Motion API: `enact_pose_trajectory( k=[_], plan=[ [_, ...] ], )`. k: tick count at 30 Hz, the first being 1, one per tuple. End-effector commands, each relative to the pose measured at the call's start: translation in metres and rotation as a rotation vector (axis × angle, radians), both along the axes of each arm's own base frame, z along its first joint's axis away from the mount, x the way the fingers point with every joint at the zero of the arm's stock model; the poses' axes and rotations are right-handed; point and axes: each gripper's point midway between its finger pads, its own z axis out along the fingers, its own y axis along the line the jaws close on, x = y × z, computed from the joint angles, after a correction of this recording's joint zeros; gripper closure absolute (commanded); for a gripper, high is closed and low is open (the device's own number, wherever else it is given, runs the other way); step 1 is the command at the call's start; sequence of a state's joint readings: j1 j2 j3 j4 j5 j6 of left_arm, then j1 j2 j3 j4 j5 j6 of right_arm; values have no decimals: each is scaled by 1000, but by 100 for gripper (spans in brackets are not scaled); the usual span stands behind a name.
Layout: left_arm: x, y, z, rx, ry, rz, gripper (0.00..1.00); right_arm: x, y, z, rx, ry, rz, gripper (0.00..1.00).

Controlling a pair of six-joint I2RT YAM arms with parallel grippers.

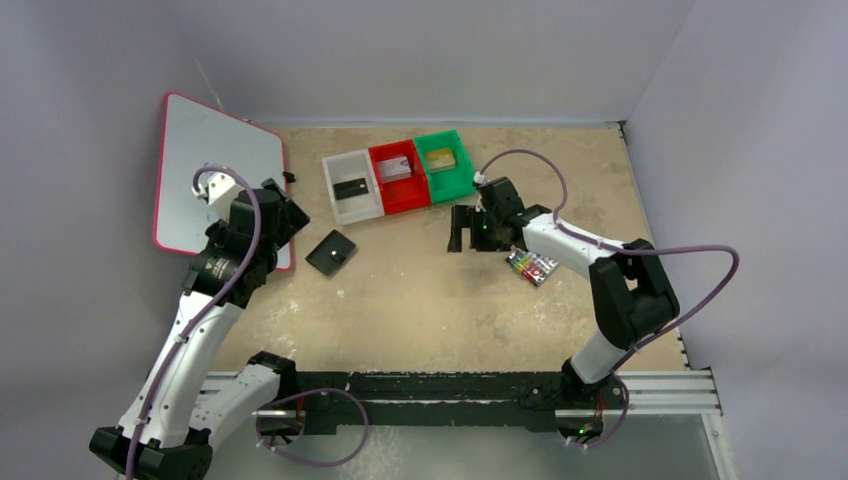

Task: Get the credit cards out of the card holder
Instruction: Move the distractor to the center of the board.

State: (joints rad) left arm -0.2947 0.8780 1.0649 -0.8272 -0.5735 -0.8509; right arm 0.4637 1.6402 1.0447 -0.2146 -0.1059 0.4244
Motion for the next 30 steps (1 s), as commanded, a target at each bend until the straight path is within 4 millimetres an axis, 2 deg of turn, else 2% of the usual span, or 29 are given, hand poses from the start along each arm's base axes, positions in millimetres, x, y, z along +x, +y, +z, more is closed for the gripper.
enact_pose_trajectory(
  k=[1, 5, 8, 9, 12, 16, 19, 22, 24, 28, 30],
  plan=[
    [5, 0, 7, 6, -31, -13, 0, -13, -24, -28, -92, 76, -133, 0],
    [4, 1, 6, 13, -26, -12, 0, -19, -47, -39, -169, 100, -258, 0],
    [2, 1, 5, 19, -18, -14, 0, -16, -78, -44, -268, 96, -400, 0],
    [1, 2, 5, 22, -15, -14, 0, -22, -91, -53, -290, 120, -435, 0],
    [0, 3, 4, 30, -10, -13, 0, -23, -122, -60, -283, 157, -552, 0],
    [0, 3, 2, 34, -2, -15, 0, -17, -152, -50, -274, 119, -655, 0],
    [1, 2, -1, 37, 6, -22, 0, -15, -165, -39, -293, 98, -701, 0],
    [1, 1, -5, 39, 19, -29, 0, -13, -168, -27, -281, 81, -738, 0],
    [2, -1, -9, 39, 28, -40, 0, -6, -164, -11, -248, 31, -722, 0],
    [7, -10, -21, 25, 52, -84, 0, 21, -113, 27, -8, -119, -477, 0],
    [8, -13, -26, 21, 73, -94, 0, 27, -110, 33, 22, -154, -473, 0]
  ],
)
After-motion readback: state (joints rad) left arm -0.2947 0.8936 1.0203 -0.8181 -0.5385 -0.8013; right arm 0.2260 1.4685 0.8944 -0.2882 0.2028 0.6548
